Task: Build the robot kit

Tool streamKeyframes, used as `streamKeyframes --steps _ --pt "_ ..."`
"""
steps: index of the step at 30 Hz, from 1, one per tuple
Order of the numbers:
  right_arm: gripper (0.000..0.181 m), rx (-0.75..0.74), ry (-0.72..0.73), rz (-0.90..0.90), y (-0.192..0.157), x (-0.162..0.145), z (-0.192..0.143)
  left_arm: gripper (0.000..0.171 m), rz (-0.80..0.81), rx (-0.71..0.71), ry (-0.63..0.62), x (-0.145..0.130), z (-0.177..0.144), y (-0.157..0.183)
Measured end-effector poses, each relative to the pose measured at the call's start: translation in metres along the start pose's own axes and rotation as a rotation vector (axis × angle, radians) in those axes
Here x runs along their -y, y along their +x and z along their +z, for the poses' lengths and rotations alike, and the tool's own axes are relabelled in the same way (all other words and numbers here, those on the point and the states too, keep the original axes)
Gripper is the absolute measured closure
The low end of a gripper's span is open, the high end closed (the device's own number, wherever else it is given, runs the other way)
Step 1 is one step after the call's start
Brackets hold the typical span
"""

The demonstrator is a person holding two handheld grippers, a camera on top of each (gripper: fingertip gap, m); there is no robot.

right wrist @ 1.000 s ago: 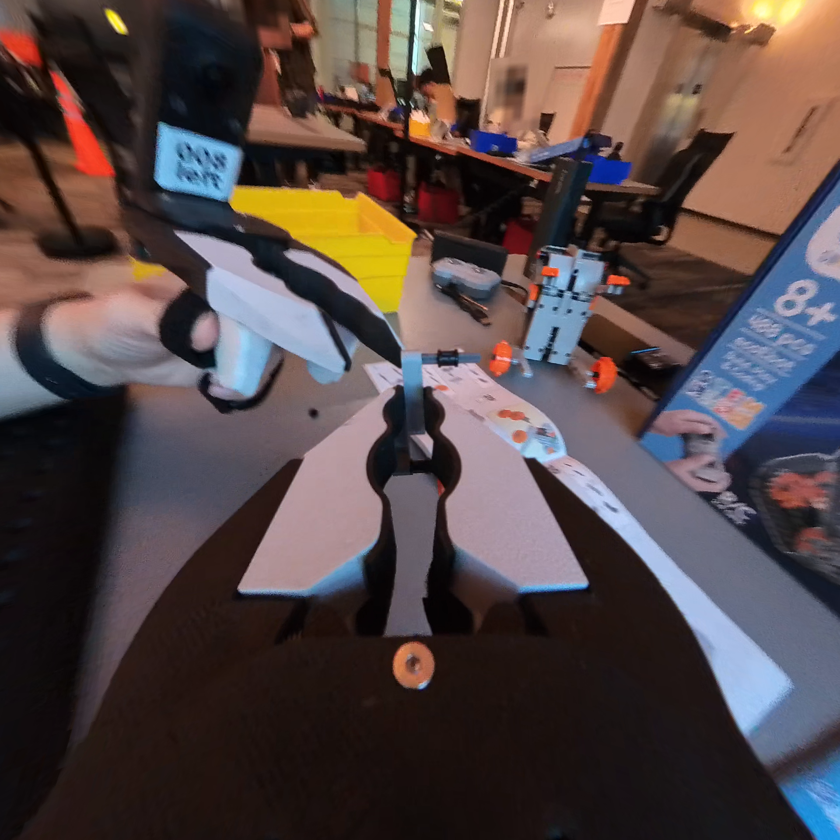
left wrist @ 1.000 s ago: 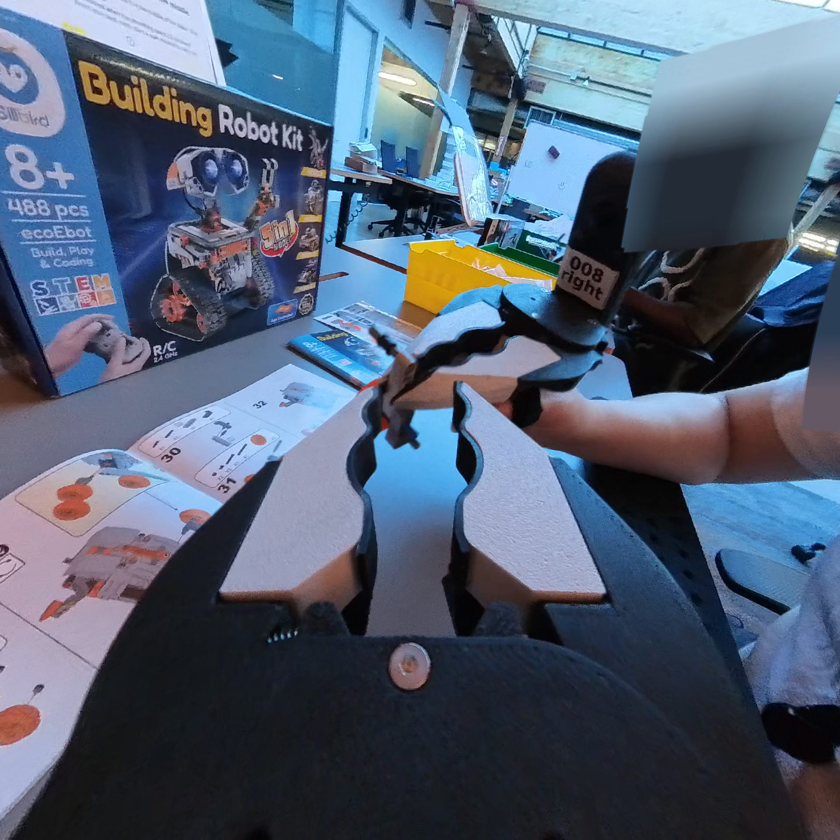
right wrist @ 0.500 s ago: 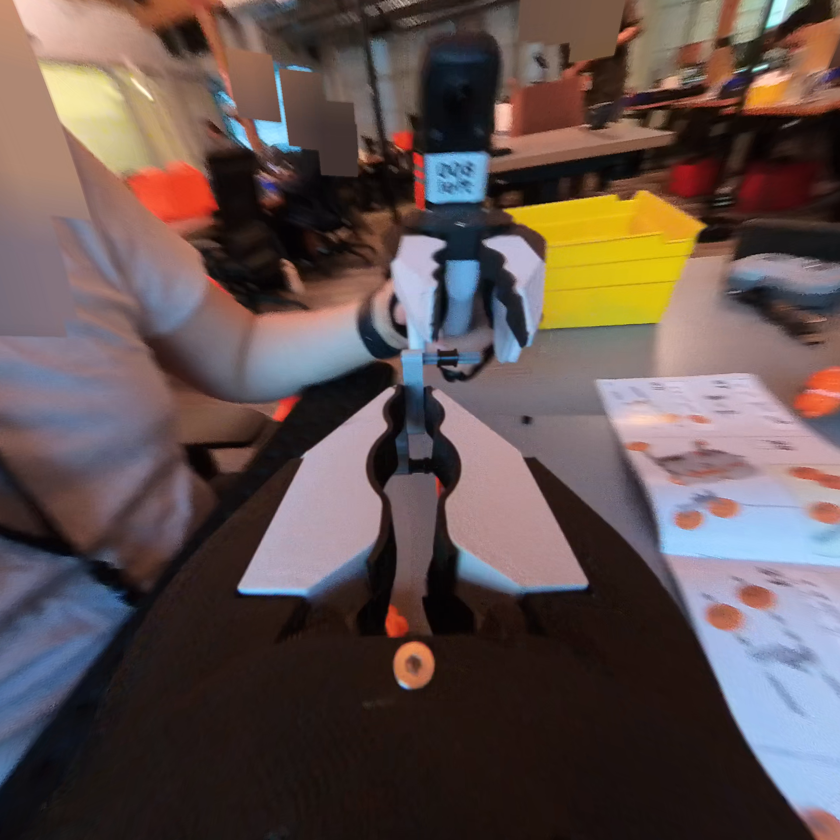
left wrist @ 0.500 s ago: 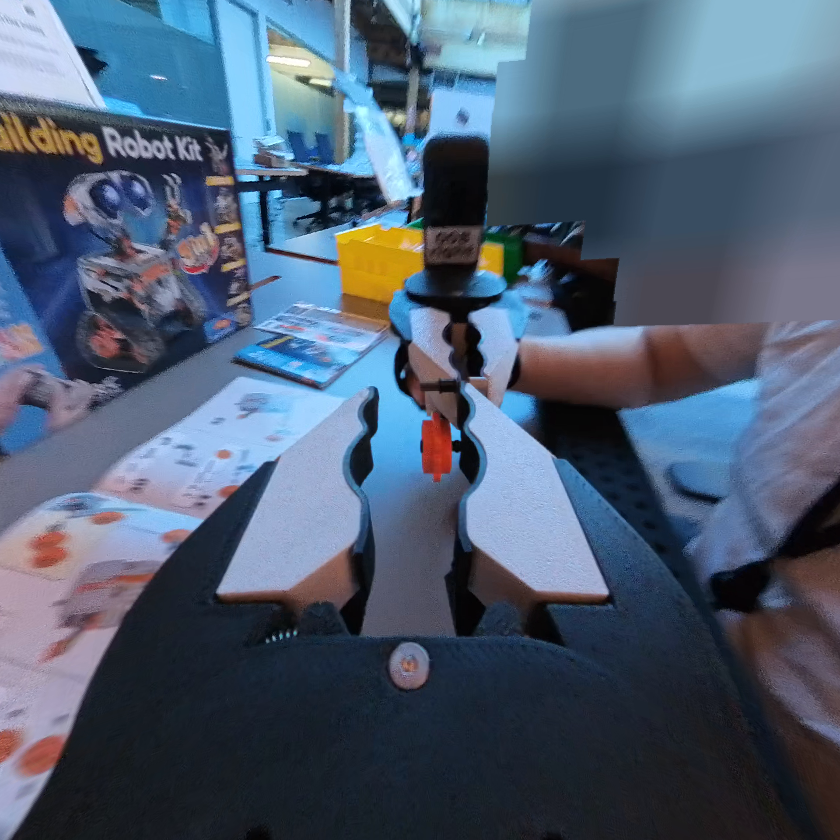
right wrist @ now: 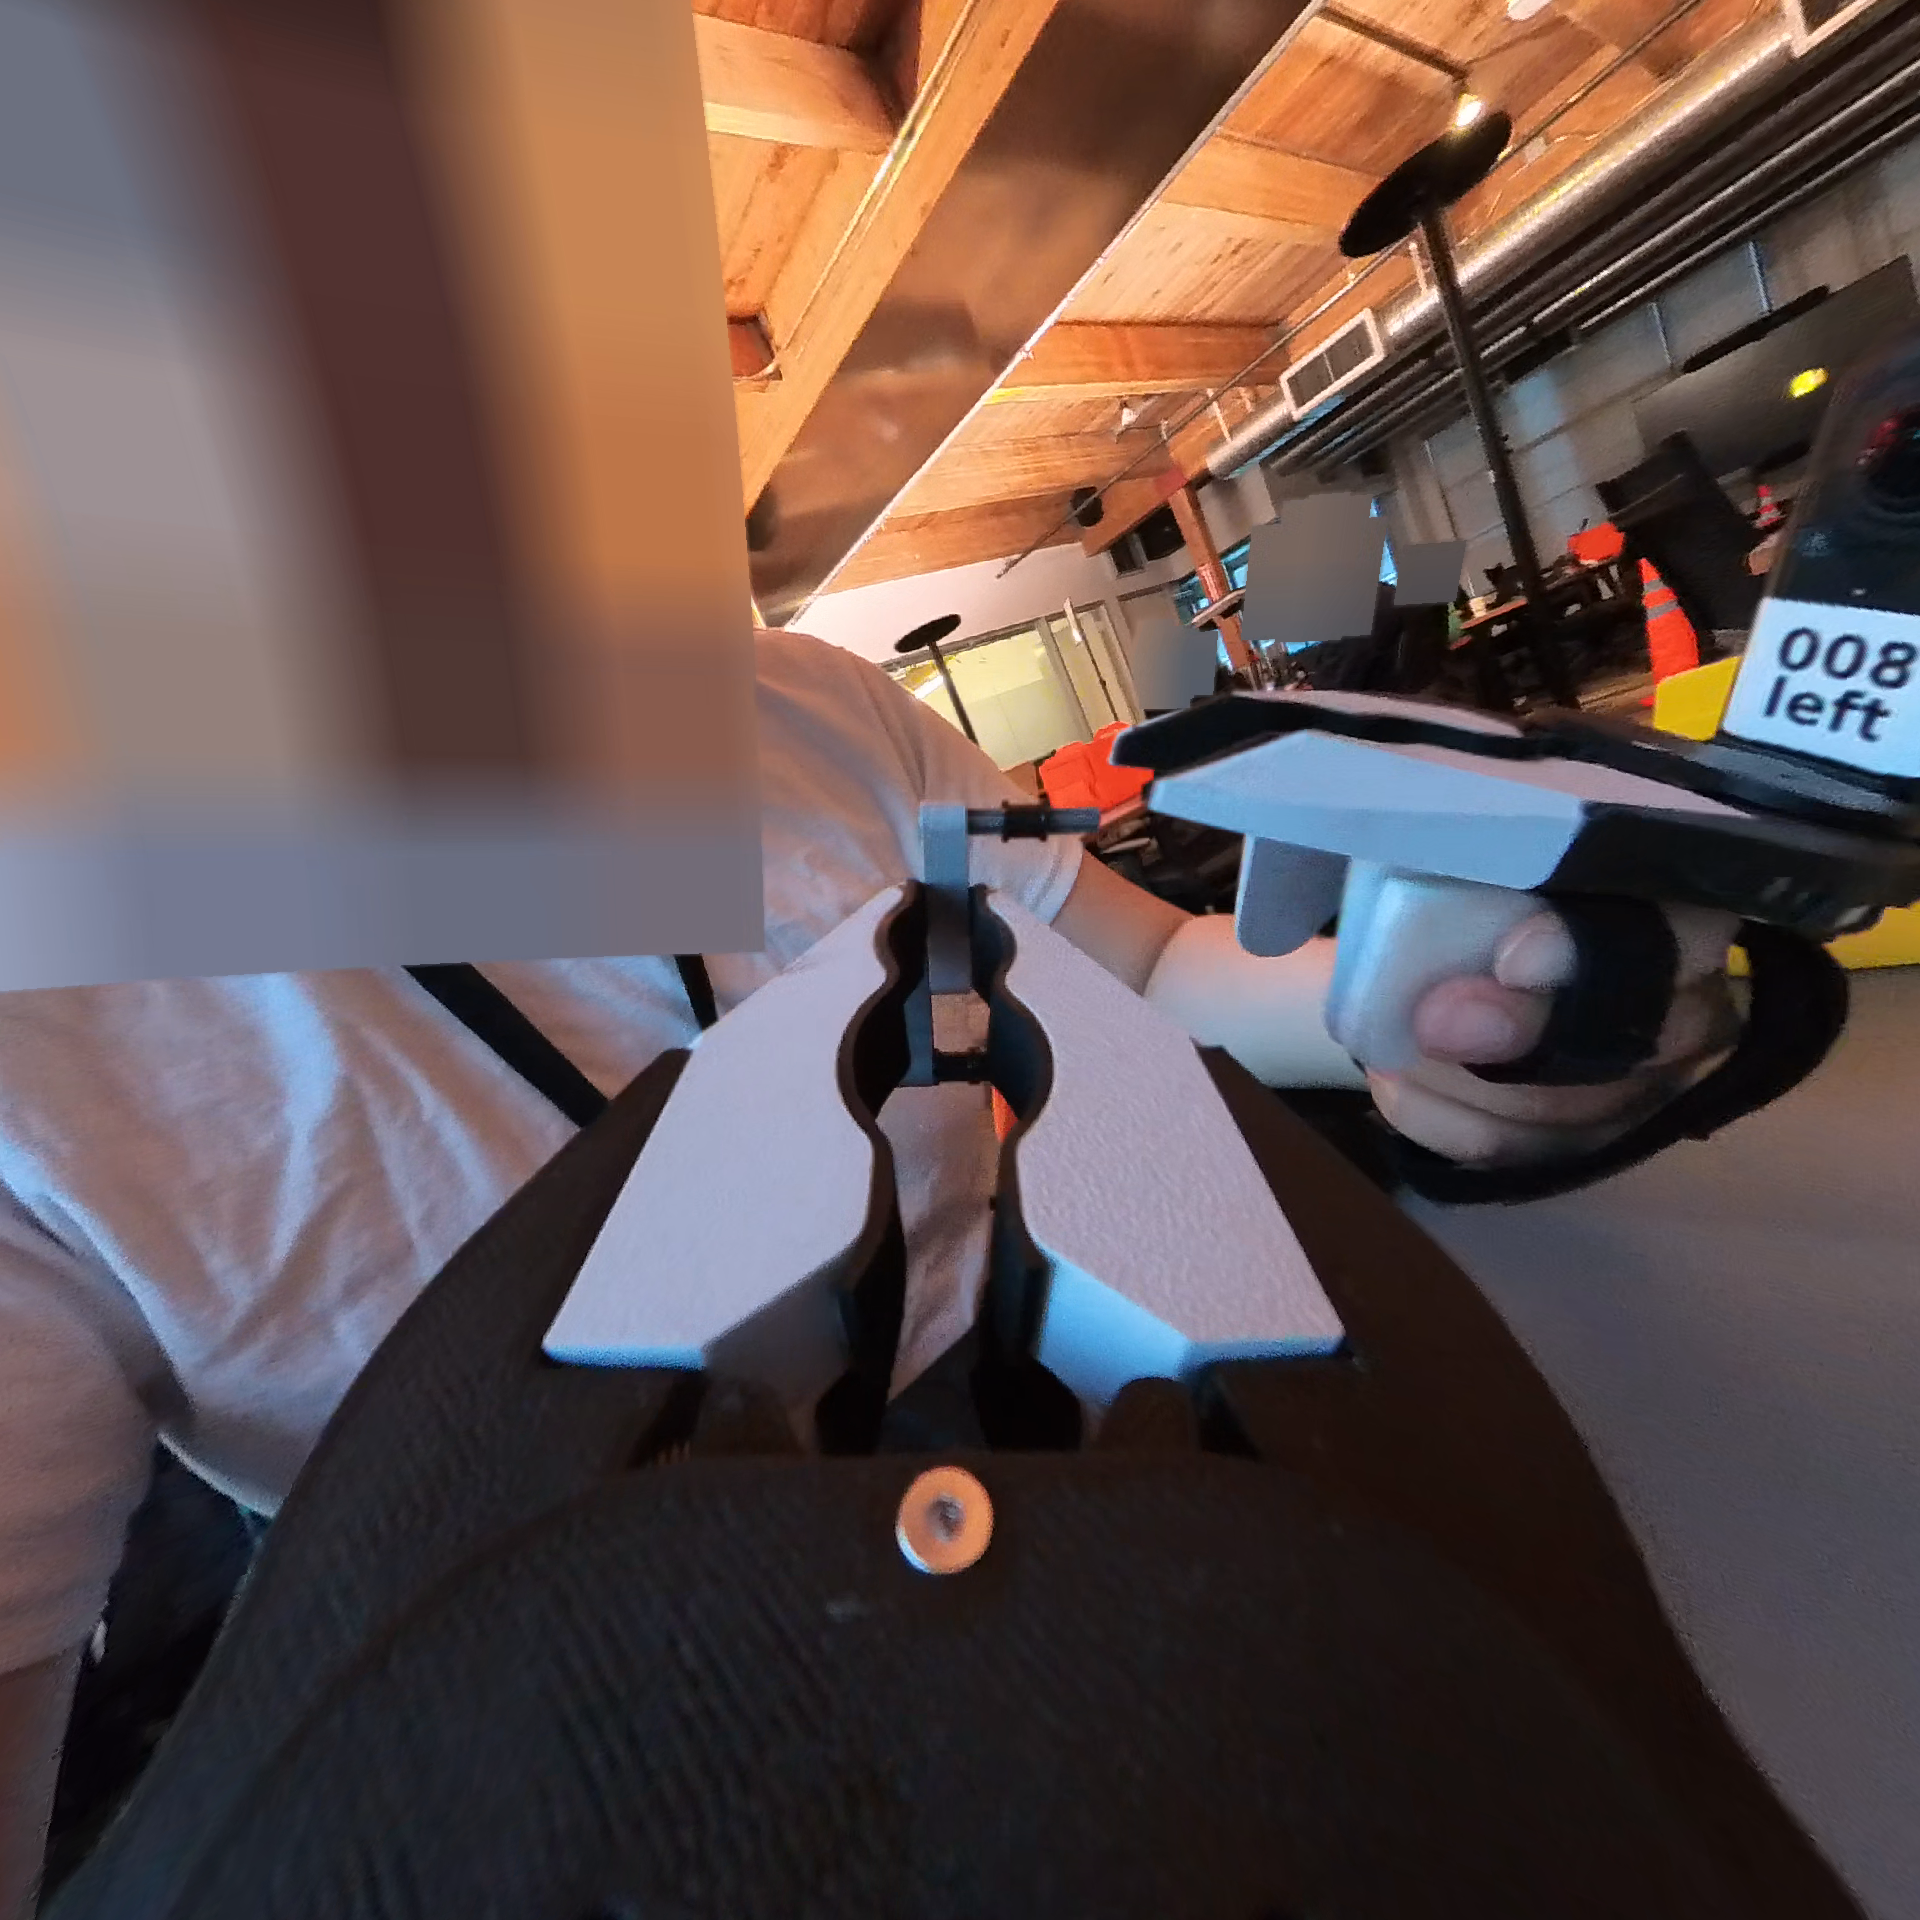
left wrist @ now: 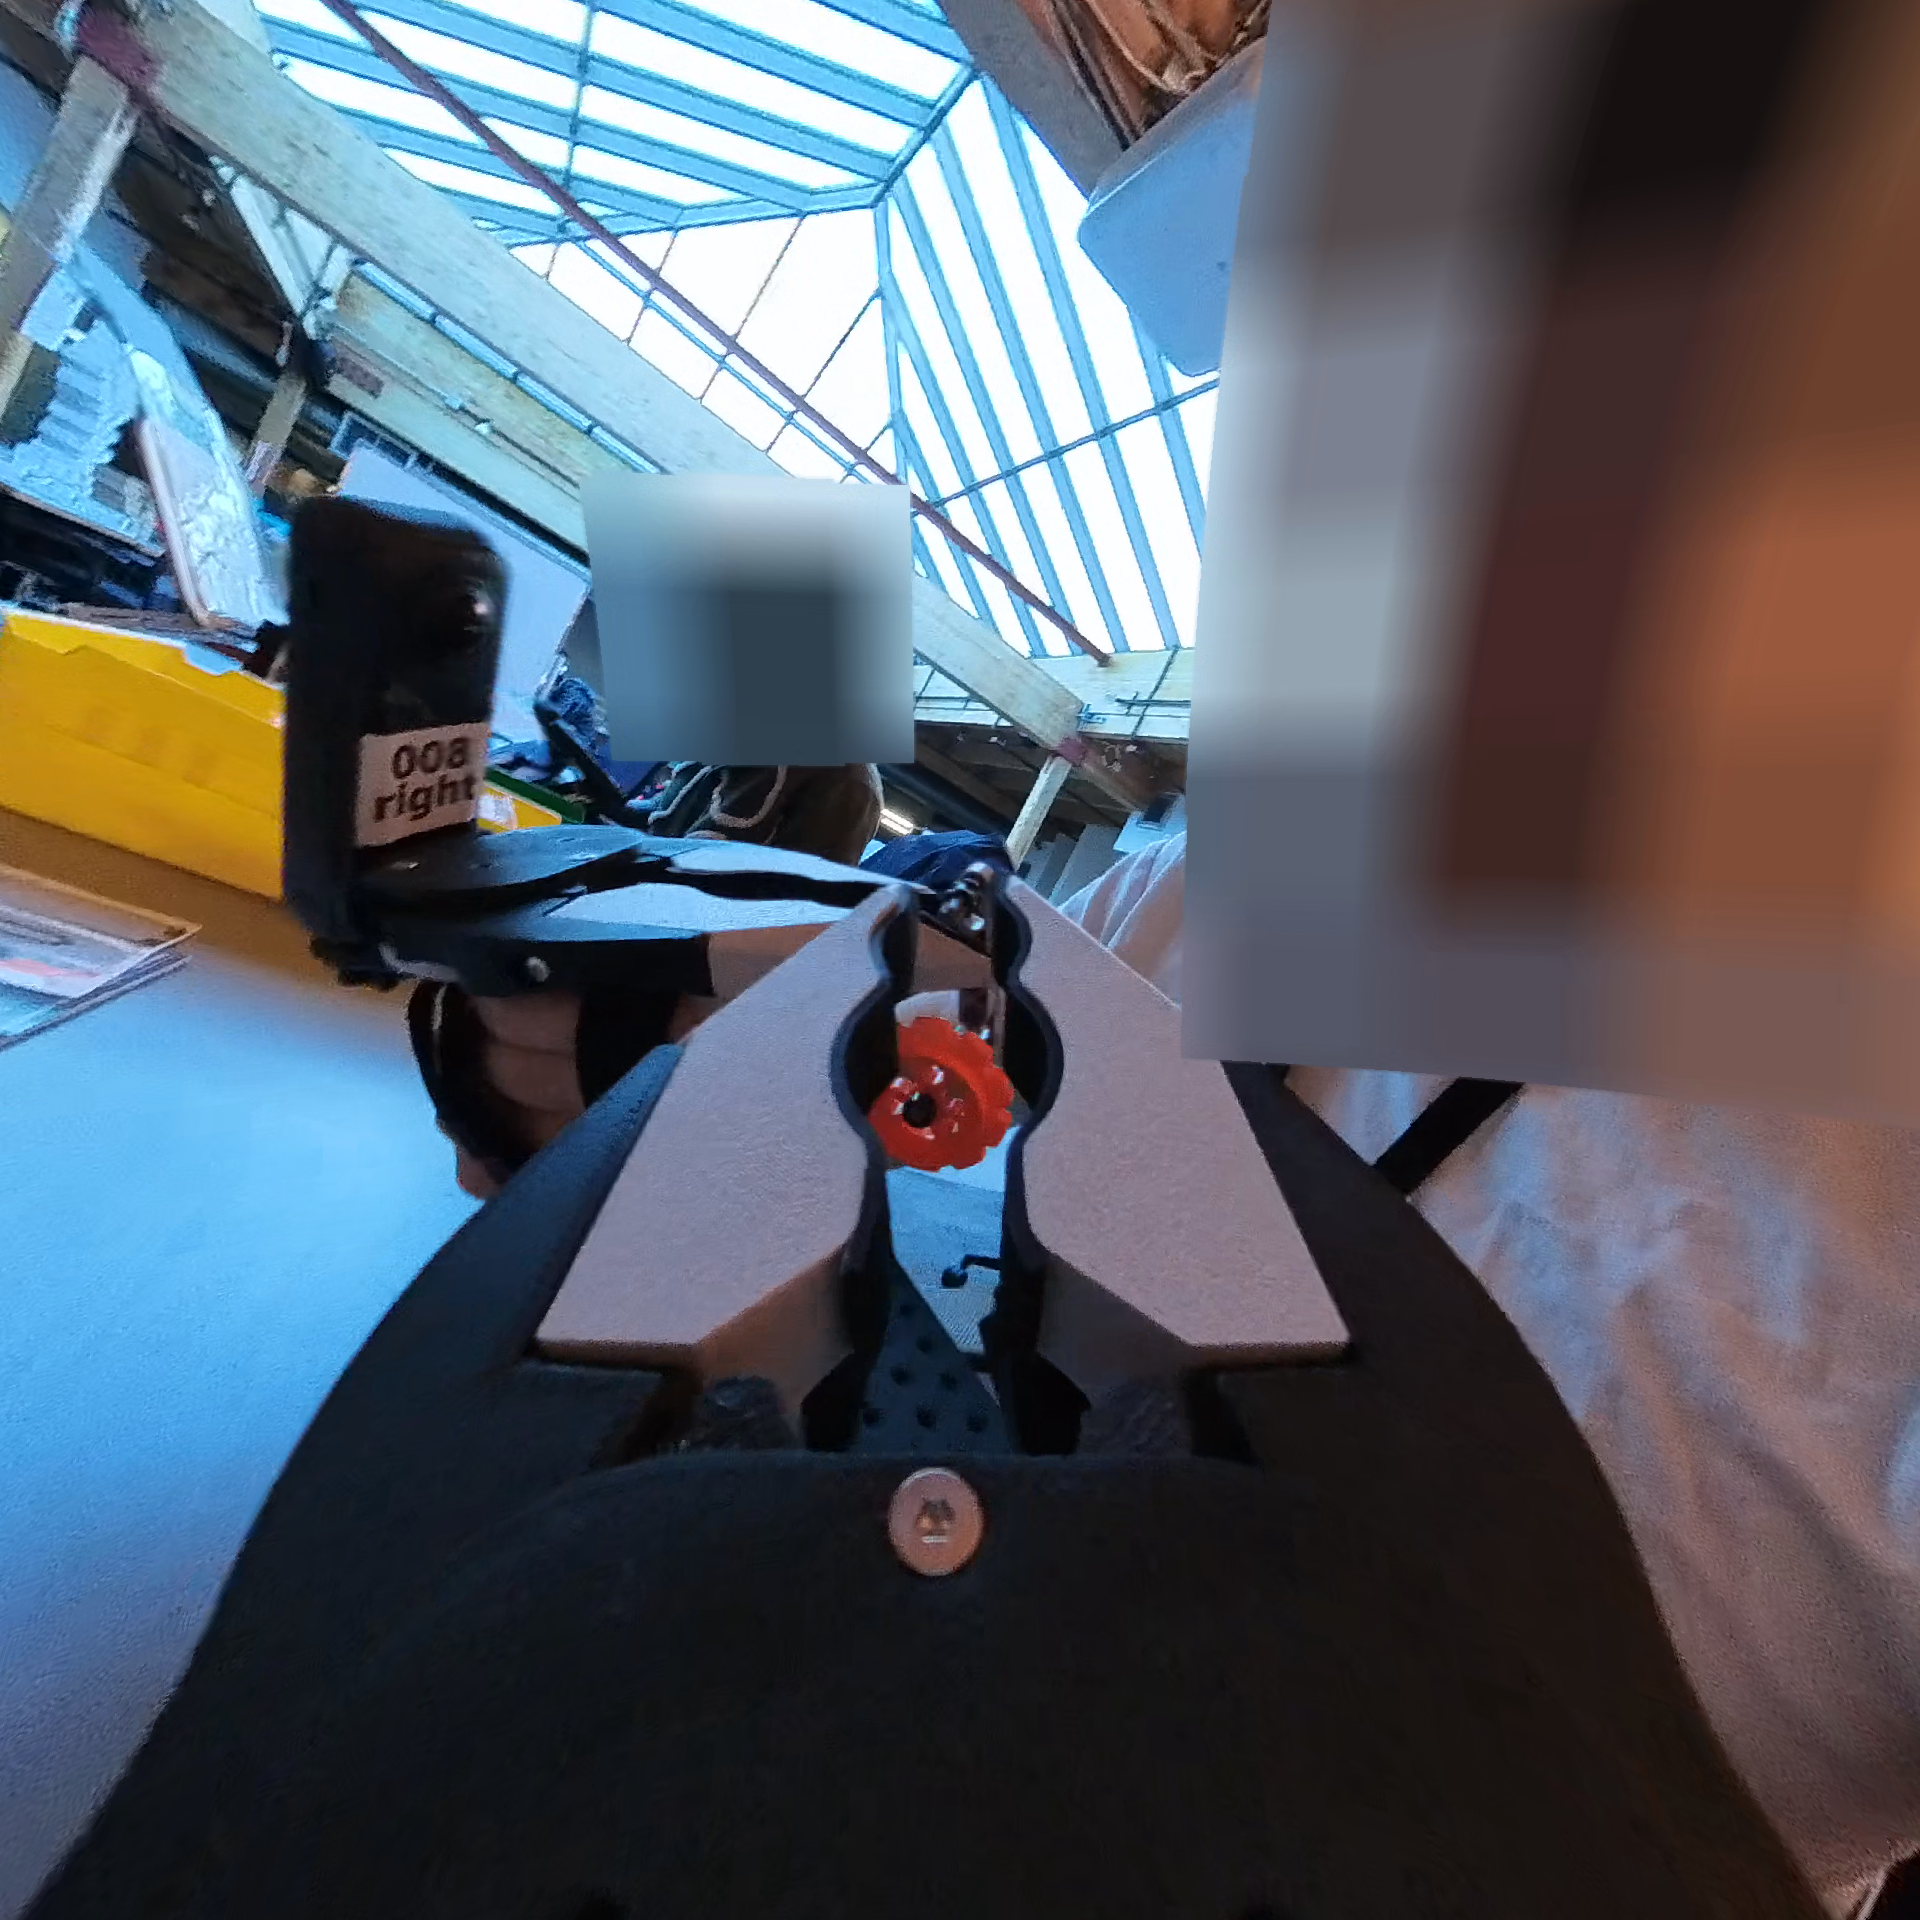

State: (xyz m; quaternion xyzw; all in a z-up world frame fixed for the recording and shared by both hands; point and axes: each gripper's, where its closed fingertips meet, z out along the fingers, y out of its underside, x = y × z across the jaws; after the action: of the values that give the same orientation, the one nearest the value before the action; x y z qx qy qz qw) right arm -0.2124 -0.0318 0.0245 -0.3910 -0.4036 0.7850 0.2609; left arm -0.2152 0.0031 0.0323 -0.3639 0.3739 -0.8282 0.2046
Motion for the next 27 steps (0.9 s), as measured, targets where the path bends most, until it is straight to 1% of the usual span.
streamKeyframes --steps 1,4,7,11,13,15,20,25,26,27 --pt "0.175 -0.006 0.007 0.002 0.001 0.001 0.000 0.167 0.009 -0.004 -0.001 -0.001 0.001 0.001" --pt "0.175 -0.007 -0.007 0.006 0.002 -0.001 0.000 0.158 0.016 0.020 -0.013 -0.004 0.002 -0.003" --pt "0.175 0.018 -0.003 0.023 0.000 -0.002 0.000 0.158 0.001 0.005 0.003 -0.002 0.002 -0.002" --pt "0.175 0.014 -0.013 0.015 0.001 -0.003 0.001 0.162 0.001 -0.011 -0.028 -0.008 0.005 -0.001" --pt "0.175 0.023 -0.013 0.020 -0.001 -0.004 0.001 0.170 -0.003 -0.036 -0.039 -0.011 0.007 0.003" --pt "0.175 0.015 -0.013 0.020 0.001 -0.004 0.001 0.169 -0.005 -0.034 -0.060 -0.015 0.009 0.002" --pt "0.175 0.017 -0.014 0.018 0.001 -0.004 0.001 0.171 0.003 -0.045 -0.060 -0.015 0.009 0.005" --pt "0.175 -0.005 -0.011 -0.003 0.004 -0.004 0.000 0.171 -0.059 -0.080 -0.032 -0.013 0.008 0.005" --pt "0.172 -0.032 -0.033 -0.011 0.006 -0.005 -0.002 0.171 -0.074 -0.080 -0.030 -0.013 0.008 0.004" --pt "0.158 -0.091 -0.071 -0.033 0.010 -0.008 -0.006 0.171 -0.085 -0.070 -0.041 -0.015 0.008 0.001"
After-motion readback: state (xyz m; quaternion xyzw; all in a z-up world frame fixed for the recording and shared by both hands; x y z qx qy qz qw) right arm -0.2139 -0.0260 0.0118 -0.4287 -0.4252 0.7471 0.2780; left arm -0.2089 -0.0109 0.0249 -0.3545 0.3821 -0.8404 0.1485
